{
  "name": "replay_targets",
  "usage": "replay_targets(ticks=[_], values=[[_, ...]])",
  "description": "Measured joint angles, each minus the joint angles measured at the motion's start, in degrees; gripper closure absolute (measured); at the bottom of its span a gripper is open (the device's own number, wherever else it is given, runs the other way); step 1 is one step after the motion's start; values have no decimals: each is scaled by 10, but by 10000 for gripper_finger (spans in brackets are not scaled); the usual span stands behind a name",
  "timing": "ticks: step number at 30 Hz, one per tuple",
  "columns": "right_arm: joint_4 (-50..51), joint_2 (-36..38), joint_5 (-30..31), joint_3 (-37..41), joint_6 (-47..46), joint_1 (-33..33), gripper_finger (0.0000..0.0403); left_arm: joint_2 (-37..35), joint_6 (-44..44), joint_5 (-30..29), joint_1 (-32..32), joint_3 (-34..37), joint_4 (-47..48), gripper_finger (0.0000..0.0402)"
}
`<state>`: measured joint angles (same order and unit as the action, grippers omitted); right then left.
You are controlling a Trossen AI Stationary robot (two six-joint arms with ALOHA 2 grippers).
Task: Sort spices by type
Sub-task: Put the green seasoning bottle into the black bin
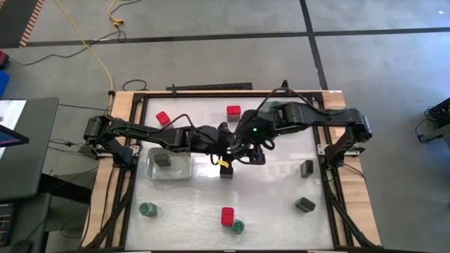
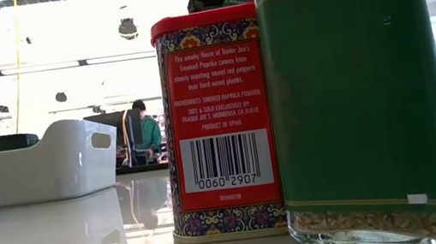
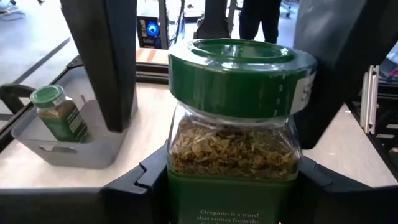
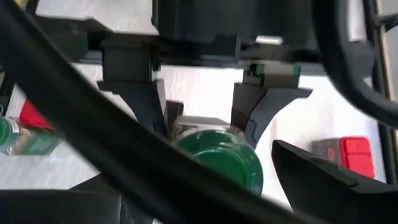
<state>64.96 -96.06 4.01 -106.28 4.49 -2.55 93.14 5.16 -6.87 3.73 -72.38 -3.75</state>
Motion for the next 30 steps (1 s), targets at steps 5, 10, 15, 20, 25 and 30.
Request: replay_targets(ticks=[5,10,15,20,25,30], values=[[13,-8,0,-3,3,0,90,0,3,3,0,0,1,206],[24,-6,0,-3,3,0,119,1,14,0,0,0,-2,206],[27,-13,-11,-4,-2,0,169,1,16,-9,0,0,-7,206],[28,-15,-16,-4,-3,0,183,2,14,-11,1,0,-7,205],[29,-5,-15,-3,-2,0,183,2,19,-11,1,-1,-9,194],[35,9,-11,-3,3,-1,183,0,34,-9,1,-3,-7,182]])
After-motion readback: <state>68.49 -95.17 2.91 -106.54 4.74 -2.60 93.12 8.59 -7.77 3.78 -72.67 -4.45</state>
